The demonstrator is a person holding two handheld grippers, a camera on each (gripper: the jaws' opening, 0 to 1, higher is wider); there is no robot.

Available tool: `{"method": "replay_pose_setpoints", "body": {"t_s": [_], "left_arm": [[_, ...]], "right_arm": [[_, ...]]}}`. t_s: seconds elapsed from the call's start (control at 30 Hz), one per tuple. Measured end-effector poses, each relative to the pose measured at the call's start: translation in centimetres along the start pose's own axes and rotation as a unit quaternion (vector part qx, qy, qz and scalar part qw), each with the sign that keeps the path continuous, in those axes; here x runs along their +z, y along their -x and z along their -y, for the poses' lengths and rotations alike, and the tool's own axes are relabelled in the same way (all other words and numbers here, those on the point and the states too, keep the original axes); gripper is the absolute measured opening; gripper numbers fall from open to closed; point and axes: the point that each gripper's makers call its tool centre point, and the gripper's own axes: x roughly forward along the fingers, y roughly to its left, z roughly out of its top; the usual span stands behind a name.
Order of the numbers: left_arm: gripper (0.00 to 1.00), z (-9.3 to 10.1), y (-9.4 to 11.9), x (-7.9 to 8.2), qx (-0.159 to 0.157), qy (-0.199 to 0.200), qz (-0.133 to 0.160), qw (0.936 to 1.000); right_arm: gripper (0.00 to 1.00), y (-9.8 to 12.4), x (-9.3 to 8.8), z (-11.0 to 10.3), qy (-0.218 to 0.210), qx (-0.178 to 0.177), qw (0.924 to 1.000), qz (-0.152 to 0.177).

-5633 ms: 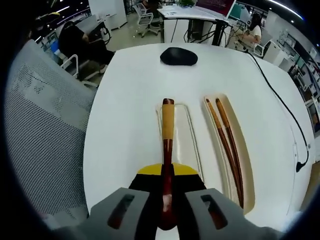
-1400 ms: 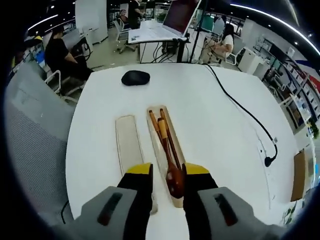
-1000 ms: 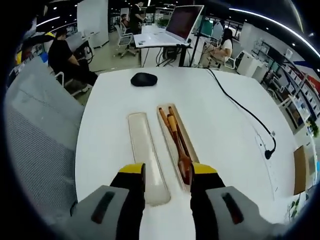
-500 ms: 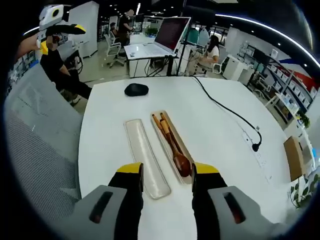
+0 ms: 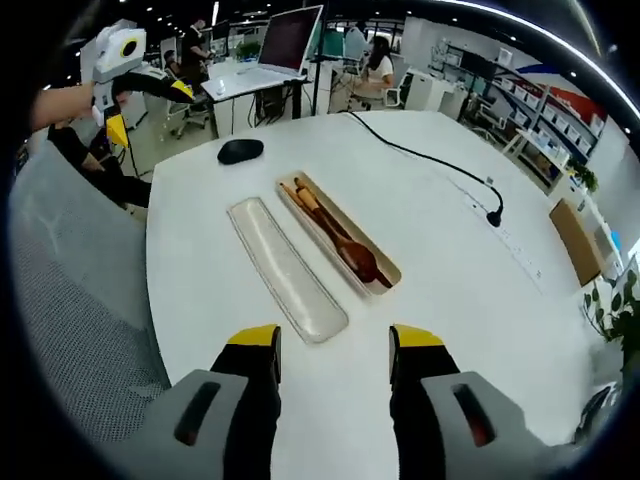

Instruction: Arrange the utensils inside the cutlery case until each visible utensil rests in its matching compartment.

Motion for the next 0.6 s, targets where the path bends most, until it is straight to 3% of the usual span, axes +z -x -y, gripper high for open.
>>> {"method": "replay_pose_setpoints", "body": {"t_s": [0.2,0.37,0.53,0.6], "left_arm": [[0.69,-0.4,-3.4,-1.0,-0.02,-0.011,0.004,0.9997],[0.68,-1.3,-5.9,-3.1,-0.022,-0.01,-0.028,0.9993],[0.54,-1.6,-7.5,-3.3,-0.023,-0.015,-0.028,0.9993],[0.56,-1.2,-8.3,-3.1,-0.036,-0.003,-0.014,0.9993]], "right_arm": [[0.47,-2.0,-1.0,-1.3,-0.009,0.003,0.9999,-0.011],[0.46,-3.8,-1.1,-2.0,-0.033,0.007,0.9993,-0.013],[0.49,-5.2,-1.9,-2.5,-0.018,0.012,0.9995,-0.024],[0.5,-5.4,-2.6,-2.2,-0.019,0.013,0.9995,-0.022]]}}
